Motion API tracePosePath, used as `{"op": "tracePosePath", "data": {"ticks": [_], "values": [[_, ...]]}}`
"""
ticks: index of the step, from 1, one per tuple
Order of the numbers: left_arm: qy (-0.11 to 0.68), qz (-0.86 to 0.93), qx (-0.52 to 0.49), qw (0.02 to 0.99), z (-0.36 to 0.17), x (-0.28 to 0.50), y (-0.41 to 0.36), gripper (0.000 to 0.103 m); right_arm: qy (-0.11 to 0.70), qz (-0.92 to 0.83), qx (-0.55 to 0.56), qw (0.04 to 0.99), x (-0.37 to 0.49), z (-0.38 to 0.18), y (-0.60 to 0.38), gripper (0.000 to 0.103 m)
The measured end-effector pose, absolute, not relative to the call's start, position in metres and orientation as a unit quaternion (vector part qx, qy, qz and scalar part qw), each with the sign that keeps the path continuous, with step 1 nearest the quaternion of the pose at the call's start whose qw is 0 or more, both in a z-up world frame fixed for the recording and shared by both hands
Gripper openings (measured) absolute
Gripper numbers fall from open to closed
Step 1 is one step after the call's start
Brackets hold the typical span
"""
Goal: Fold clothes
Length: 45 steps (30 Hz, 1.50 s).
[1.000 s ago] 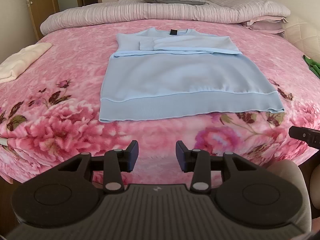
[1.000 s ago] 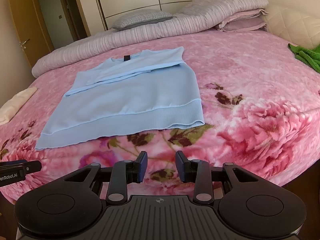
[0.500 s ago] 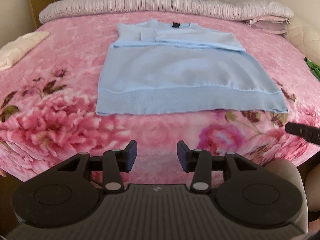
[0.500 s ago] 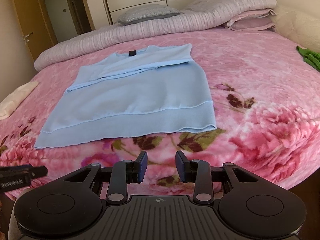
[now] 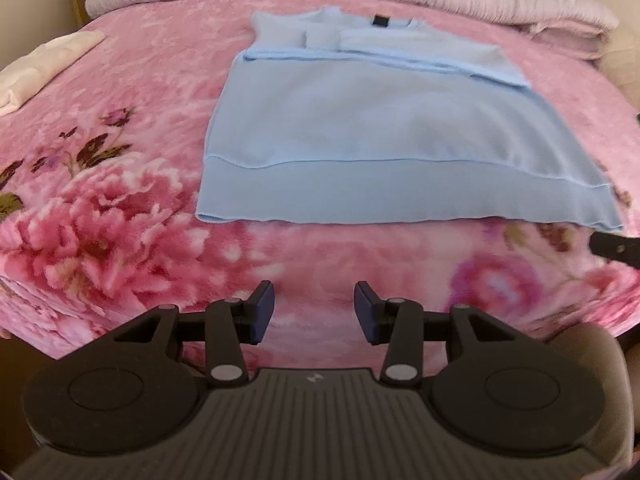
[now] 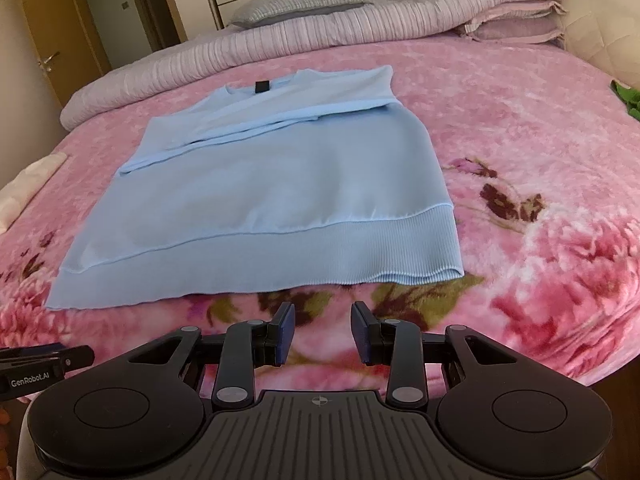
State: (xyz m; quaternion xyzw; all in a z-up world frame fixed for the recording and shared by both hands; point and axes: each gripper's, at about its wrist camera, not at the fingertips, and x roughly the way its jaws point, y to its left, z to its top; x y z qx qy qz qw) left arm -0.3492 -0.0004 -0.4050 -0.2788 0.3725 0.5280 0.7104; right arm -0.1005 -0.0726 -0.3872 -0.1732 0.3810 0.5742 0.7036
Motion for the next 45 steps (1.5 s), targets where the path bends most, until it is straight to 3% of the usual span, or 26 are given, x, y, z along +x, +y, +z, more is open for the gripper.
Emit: {"op": "tracePosePath", "data": {"ticks": [17, 24, 38, 45], "values": [[0.373, 0.528, -0.275, 0.711, -0.401, -0.341, 0.024, 0.04, 0.382, 0.553, -0.187, 0.716, -0.077, -0.392, -0.058, 0.035], [0.293, 0.5, -0.328, 0.746, -0.386, -0.384, 0.048, 0.041, 0.379, 0.588, -0.113, 0.705, -0.029, -0.382, -0.07, 0.035], [0.17, 0.435, -0.494, 0.734, -0.427, -0.461, 0.133, 0.046, 0.576, 0.551, 0.064, 0.6, 0.093, -0.424, -0.056, 0.035], [0.125, 0.392, -0.525, 0.745, -0.444, -0.466, 0.147, 0.047, 0.611, 0.56, 0.102, 0.551, 0.107, -0.438, -0.04, 0.035]]}}
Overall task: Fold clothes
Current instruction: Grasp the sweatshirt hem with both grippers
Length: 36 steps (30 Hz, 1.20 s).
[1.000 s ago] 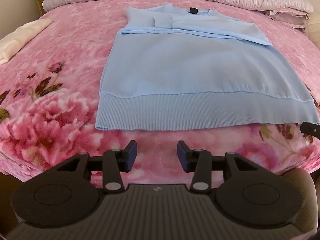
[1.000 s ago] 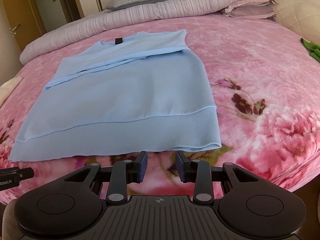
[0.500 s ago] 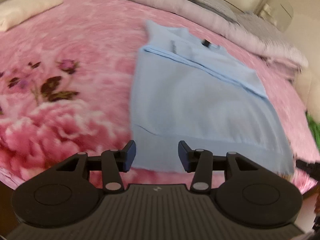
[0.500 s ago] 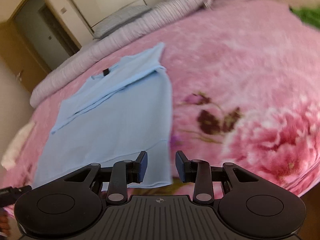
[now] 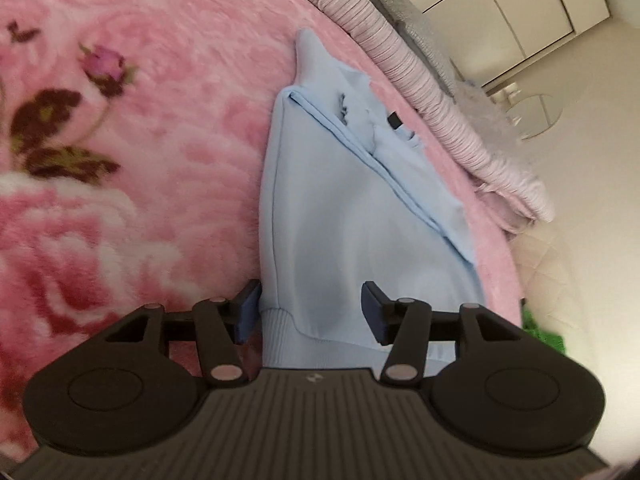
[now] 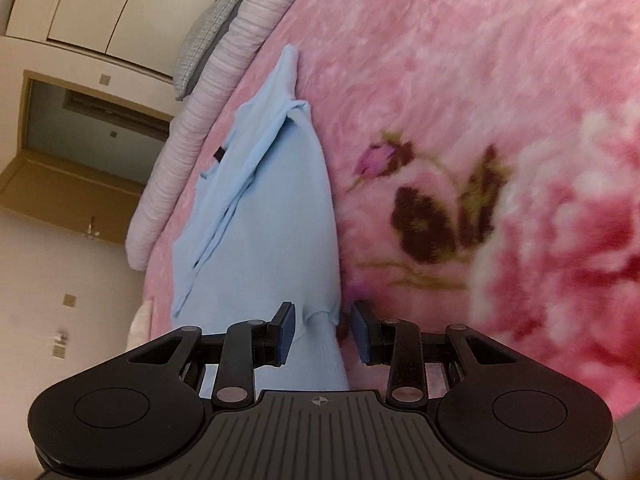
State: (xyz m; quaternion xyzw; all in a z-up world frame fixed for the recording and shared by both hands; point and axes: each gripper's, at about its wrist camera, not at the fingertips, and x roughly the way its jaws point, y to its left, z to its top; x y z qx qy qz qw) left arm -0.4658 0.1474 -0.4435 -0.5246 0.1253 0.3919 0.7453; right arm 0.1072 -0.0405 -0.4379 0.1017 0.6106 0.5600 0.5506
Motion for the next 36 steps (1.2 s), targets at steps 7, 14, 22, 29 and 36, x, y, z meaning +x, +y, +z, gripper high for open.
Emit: {"op": "tracePosePath", "data": {"ticks": [7, 14, 22, 29, 36], "values": [[0.12, 0.38, -0.548, 0.736, -0.446, -0.482, 0.142, 0.041, 0.607, 0.558, 0.093, 0.558, 0.113, -0.432, -0.061, 0.035], [0.106, 0.363, -0.56, 0.737, -0.451, -0.48, 0.148, 0.04, 0.622, 0.548, 0.127, 0.545, 0.117, -0.441, -0.058, 0.035], [0.091, 0.341, -0.572, 0.74, -0.459, -0.481, 0.153, 0.029, 0.621, 0.565, 0.147, 0.523, 0.111, -0.446, -0.039, 0.035], [0.08, 0.326, -0.589, 0.735, -0.464, -0.486, 0.147, 0.025, 0.633, 0.557, 0.174, 0.509, 0.115, -0.451, -0.051, 0.036], [0.081, 0.318, -0.598, 0.731, -0.474, -0.49, 0.147, 0.004, 0.629, 0.557, 0.133, 0.525, 0.109, -0.451, -0.039, 0.012]]}}
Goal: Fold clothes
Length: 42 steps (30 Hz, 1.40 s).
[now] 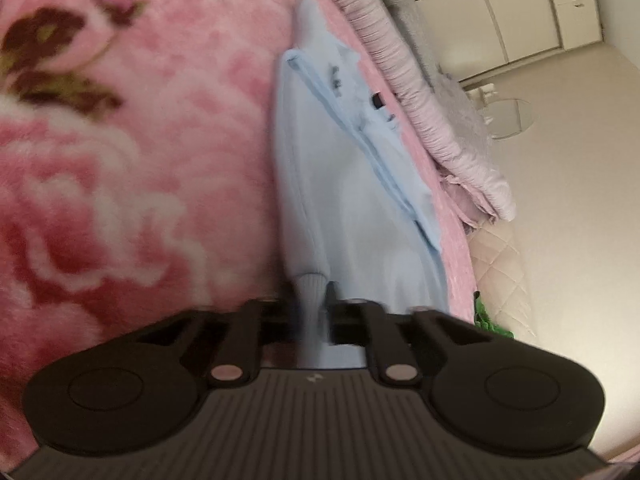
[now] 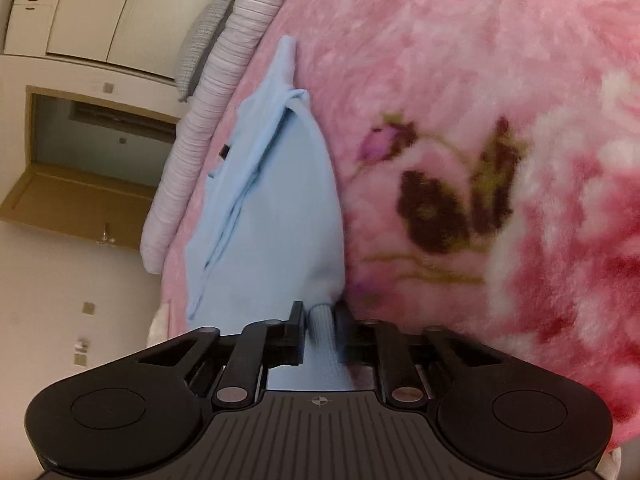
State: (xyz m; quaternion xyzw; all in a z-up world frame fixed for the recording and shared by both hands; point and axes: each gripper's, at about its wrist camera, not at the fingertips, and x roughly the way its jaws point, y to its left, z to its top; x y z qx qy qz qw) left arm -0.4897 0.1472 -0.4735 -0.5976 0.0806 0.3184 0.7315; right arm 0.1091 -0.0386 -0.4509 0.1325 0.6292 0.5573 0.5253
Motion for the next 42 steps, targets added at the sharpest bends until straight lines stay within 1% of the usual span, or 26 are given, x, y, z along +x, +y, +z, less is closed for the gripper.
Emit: {"op": "tracePosePath", "data": {"ticks": [5, 10, 15, 19, 24, 28, 34, 37, 39, 42], "values": [[0.065, 0.33, -0.58, 0.742, -0.464, -0.493, 0.135, 0.004, 0.609, 0.564, 0.134, 0.541, 0.104, -0.439, -0.054, 0.009], [0.036, 0.328, -0.565, 0.756, -0.448, -0.499, 0.117, 0.003, 0.584, 0.589, 0.145, 0.539, 0.097, -0.413, -0.068, 0.009], [0.031, 0.325, -0.557, 0.763, -0.436, -0.512, 0.084, 0.003, 0.567, 0.609, 0.137, 0.537, 0.087, -0.392, -0.092, 0.009], [0.031, 0.323, -0.569, 0.755, -0.437, -0.531, 0.042, 0.003, 0.574, 0.609, 0.129, 0.531, 0.076, -0.388, -0.131, 0.009], [0.048, 0.32, -0.59, 0.74, -0.439, -0.554, -0.013, 0.003, 0.607, 0.59, 0.121, 0.519, 0.055, -0.396, -0.192, 0.009], [0.044, 0.31, -0.592, 0.743, -0.423, -0.562, -0.022, 0.003, 0.612, 0.591, 0.114, 0.514, 0.05, -0.386, -0.207, 0.009], [0.017, 0.278, -0.565, 0.777, -0.379, -0.546, 0.03, 0.004, 0.543, 0.655, 0.106, 0.515, 0.067, -0.333, -0.163, 0.009], [0.012, 0.272, -0.554, 0.787, -0.363, -0.527, 0.08, 0.004, 0.51, 0.676, 0.108, 0.521, 0.083, -0.313, -0.119, 0.009], [0.01, 0.274, -0.541, 0.795, -0.357, -0.508, 0.121, 0.004, 0.49, 0.684, 0.115, 0.528, 0.093, -0.306, -0.083, 0.009], [0.013, 0.28, -0.538, 0.795, -0.363, -0.48, 0.188, 0.008, 0.506, 0.658, 0.138, 0.54, 0.116, -0.319, -0.02, 0.009]]}}
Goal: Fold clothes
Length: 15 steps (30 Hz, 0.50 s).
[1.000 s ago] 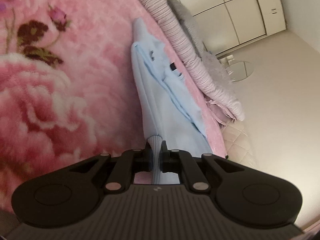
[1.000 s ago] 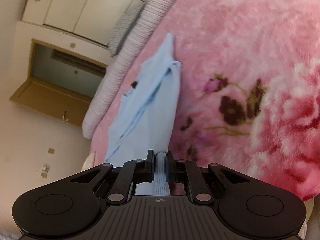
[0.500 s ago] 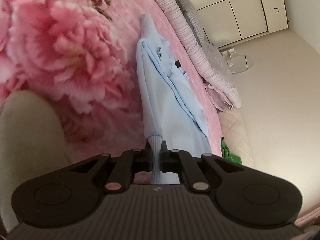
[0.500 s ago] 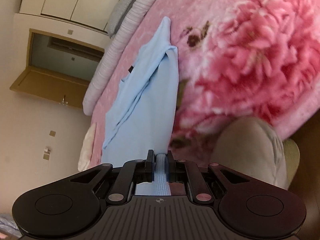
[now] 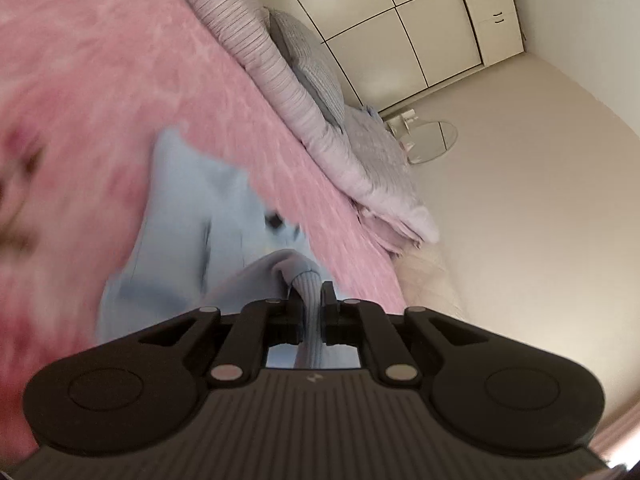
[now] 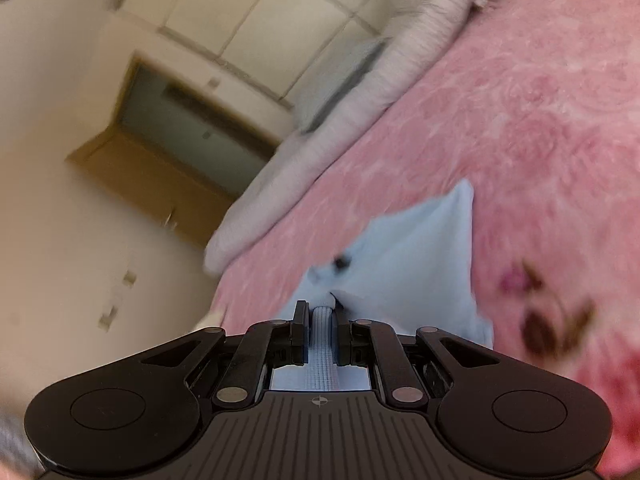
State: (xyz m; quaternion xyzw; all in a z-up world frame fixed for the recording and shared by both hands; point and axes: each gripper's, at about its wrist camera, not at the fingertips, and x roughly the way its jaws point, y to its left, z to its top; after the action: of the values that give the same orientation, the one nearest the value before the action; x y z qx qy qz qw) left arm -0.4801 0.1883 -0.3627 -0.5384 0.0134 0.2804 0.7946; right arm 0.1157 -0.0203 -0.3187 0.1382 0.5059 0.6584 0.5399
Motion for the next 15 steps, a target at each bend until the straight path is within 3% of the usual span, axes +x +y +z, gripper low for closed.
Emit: {"op": "tracePosePath", "data": {"ticks": [1, 2, 3, 5, 7, 15], "values": [[0.015, 0.297, -0.549, 0.781, -0.37, -0.472, 0.212, 0.015, 0.518, 0.642, 0.145, 0.546, 0.125, -0.328, 0.003, 0.011], [0.015, 0.31, -0.562, 0.767, -0.378, -0.467, 0.23, 0.027, 0.536, 0.626, 0.148, 0.548, 0.134, -0.339, 0.025, 0.02], [0.015, 0.324, -0.574, 0.752, -0.386, -0.465, 0.249, 0.03, 0.553, 0.605, 0.147, 0.554, 0.141, -0.35, 0.042, 0.023], [0.014, 0.353, -0.572, 0.74, -0.394, -0.468, 0.268, 0.03, 0.566, 0.58, 0.145, 0.567, 0.152, -0.365, 0.061, 0.043], [0.028, 0.362, -0.558, 0.746, -0.398, -0.47, 0.276, 0.031, 0.57, 0.573, 0.143, 0.571, 0.162, -0.375, 0.071, 0.051], [0.136, 0.339, -0.483, 0.796, -0.405, -0.449, 0.276, 0.034, 0.51, 0.627, 0.05, 0.587, 0.167, -0.379, 0.076, 0.051]]}}
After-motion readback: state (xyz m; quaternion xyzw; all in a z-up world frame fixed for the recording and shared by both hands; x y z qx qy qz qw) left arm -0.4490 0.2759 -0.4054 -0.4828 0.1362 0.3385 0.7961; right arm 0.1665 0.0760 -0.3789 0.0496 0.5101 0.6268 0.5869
